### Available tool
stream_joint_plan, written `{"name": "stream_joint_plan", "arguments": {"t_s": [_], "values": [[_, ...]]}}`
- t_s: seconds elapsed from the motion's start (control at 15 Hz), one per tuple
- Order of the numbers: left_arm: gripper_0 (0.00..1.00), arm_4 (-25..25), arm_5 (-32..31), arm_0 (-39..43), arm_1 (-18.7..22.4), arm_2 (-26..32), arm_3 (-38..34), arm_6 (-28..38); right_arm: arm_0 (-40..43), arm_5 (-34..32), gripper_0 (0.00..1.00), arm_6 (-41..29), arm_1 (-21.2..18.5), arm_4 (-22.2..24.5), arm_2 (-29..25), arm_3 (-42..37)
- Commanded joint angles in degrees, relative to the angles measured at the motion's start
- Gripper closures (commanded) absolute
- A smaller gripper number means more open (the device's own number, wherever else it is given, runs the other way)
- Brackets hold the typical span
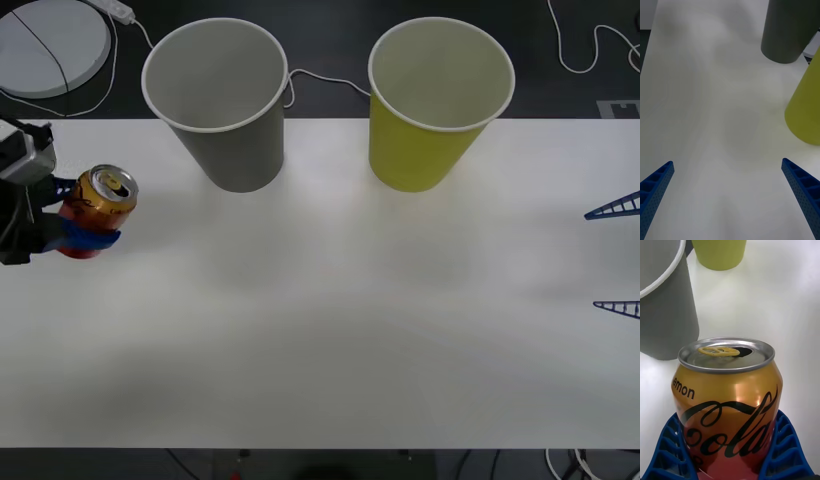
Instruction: Put the can into the green bin and the plastic bottle into the gray bin
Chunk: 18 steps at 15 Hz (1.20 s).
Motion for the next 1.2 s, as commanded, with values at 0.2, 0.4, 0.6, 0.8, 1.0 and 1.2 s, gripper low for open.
{"name": "stream_joint_plan", "arguments": {"t_s": [0.2, 0.4, 0.6, 0.8, 1.0, 1.2], "values": [[1.00, 1.3, -10.4, -9.4, 2.5, -0.1, -4.3, 10.0, 0.0, 0.0, 0.00, 0.0, 0.0, 0.0, 0.0, 0.0], [1.00, 1.3, -11.5, -15.2, 4.9, -4.0, -6.7, 16.8, 0.0, 0.0, 0.00, 0.0, 0.0, 0.0, 0.0, 0.0], [1.00, 2.9, -11.5, -24.2, 8.0, -10.9, -6.9, 23.4, 0.0, 0.0, 0.00, 0.0, 0.0, 0.0, 0.0, 0.0], [1.00, 3.0, -10.9, -34.3, 8.2, -18.7, -6.5, 30.8, 0.0, 0.0, 0.00, 0.0, 0.0, 0.0, 0.0, 0.0], [1.00, 3.0, -8.9, -44.2, 8.2, -27.1, -5.8, 38.3, 0.0, 0.0, 0.00, 0.0, 0.0, 0.0, 0.0, 0.0], [1.00, 3.0, -6.2, -56.1, 6.9, -37.9, -2.8, 43.7, 0.0, 0.0, 0.00, 0.0, 0.0, 0.0, 0.0, 0.0]]}}
